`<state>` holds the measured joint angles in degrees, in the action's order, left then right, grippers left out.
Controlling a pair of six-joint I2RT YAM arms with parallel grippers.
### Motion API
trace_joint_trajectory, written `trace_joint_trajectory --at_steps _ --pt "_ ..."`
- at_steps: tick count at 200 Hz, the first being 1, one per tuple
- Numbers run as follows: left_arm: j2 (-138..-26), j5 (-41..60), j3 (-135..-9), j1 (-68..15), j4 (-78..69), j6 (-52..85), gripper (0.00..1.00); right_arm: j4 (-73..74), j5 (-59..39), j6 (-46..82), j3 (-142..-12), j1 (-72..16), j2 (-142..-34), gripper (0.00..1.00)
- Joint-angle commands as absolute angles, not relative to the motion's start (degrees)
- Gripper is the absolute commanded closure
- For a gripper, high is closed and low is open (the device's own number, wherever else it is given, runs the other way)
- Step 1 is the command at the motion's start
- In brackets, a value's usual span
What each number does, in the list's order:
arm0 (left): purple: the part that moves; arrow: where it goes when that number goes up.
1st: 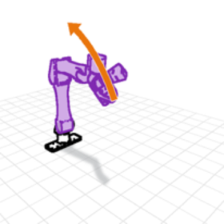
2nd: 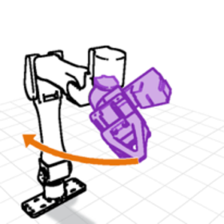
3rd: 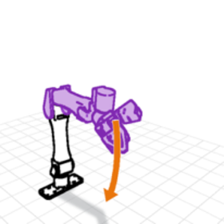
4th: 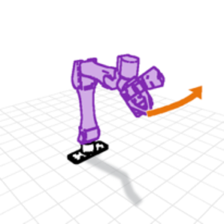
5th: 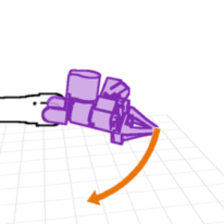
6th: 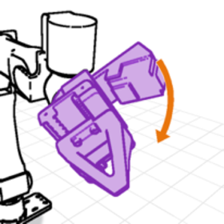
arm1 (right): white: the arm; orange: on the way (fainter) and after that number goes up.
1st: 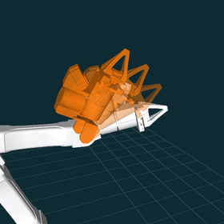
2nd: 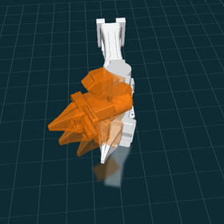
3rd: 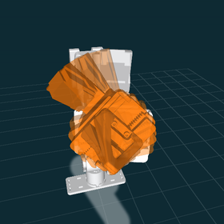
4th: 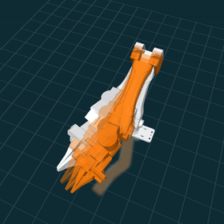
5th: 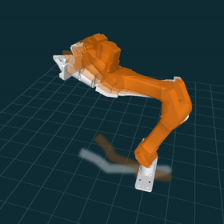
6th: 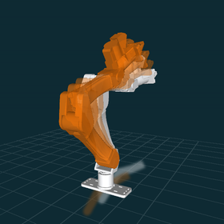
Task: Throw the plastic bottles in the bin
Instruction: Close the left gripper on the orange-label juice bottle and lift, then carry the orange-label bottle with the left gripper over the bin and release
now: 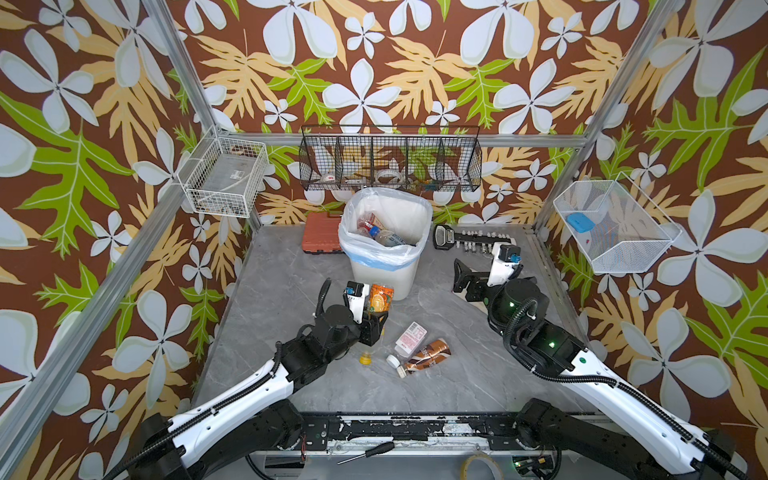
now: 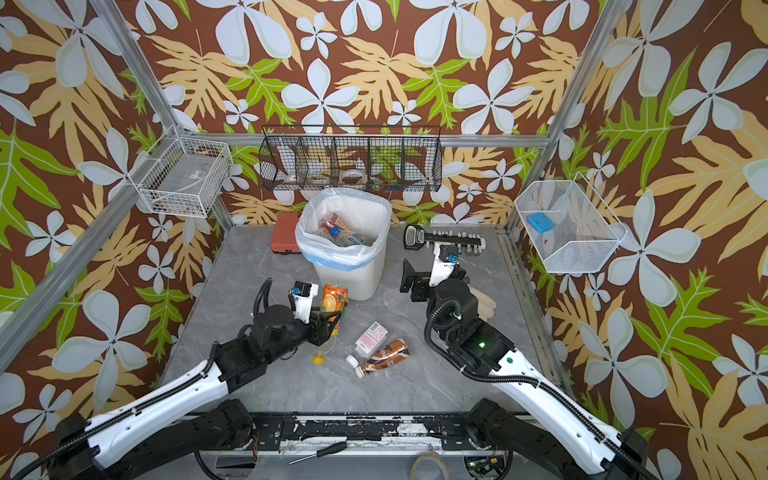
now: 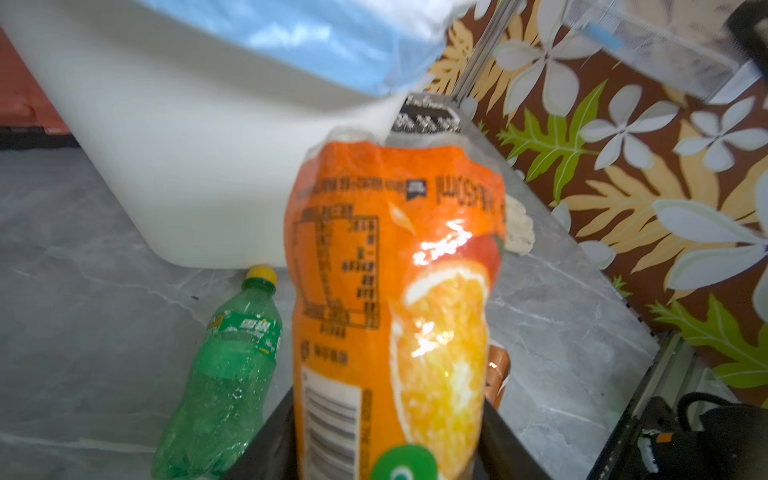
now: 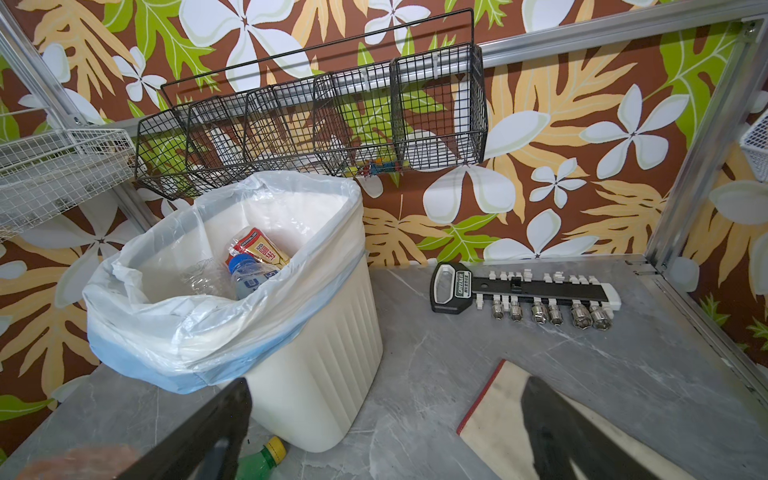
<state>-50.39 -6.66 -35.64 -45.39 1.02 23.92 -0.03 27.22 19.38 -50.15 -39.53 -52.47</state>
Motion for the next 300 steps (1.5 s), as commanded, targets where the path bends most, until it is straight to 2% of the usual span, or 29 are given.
trace_joint_trajectory --at_steps 1,28,61,125,172,204,271,279,287,300 --pt "-47.0 -7.4 -37.2 -45.3 -3.7 24.6 0.45 1.1 27.8 19.8 -50.3 -39.5 -52.3 0.00" --pt "-46.1 -7.2 -41.1 -45.2 -7.9 23.1 0.43 1.6 27.7 20.2 -49.6 -39.5 -51.8 0.00" --pt "-52.6 -6.9 -50.9 -43.4 -11.8 21.9 0.43 0.4 27.6 19.7 -51.0 -39.5 -52.5 0.00" --pt "-72.1 -0.6 -72.2 -33.6 -18.2 26.1 0.43 -1.7 27.8 20.9 -50.1 -39.6 -50.9 0.00" --pt "-87.0 4.9 -84.1 -27.3 -22.5 37.2 0.44 -2.7 28.1 21.2 -50.3 -39.6 -50.0 0.00" --pt "-94.5 5.5 -89.4 -25.4 -19.9 39.9 0.45 -3.3 28.7 21.1 -50.2 -39.5 -49.4 0.00" --pt "-99.1 5.5 -90.8 -24.6 -18.3 40.8 0.45 -3.5 30.0 20.3 -49.9 -39.5 -49.1 0.00" --pt "-99.3 5.3 -90.7 -24.5 -17.9 41.1 0.42 -3.4 30.3 20.0 -50.1 -39.5 -49.3 0.00" --pt "-99.2 4.9 -90.7 -24.4 -17.1 41.3 0.36 -3.4 30.4 19.7 -50.5 -39.5 -49.5 0.00" --pt "-99.1 3.9 -90.3 -23.9 -15.5 41.9 0.16 -3.9 30.3 19.2 -51.1 -39.5 -50.0 0.00"
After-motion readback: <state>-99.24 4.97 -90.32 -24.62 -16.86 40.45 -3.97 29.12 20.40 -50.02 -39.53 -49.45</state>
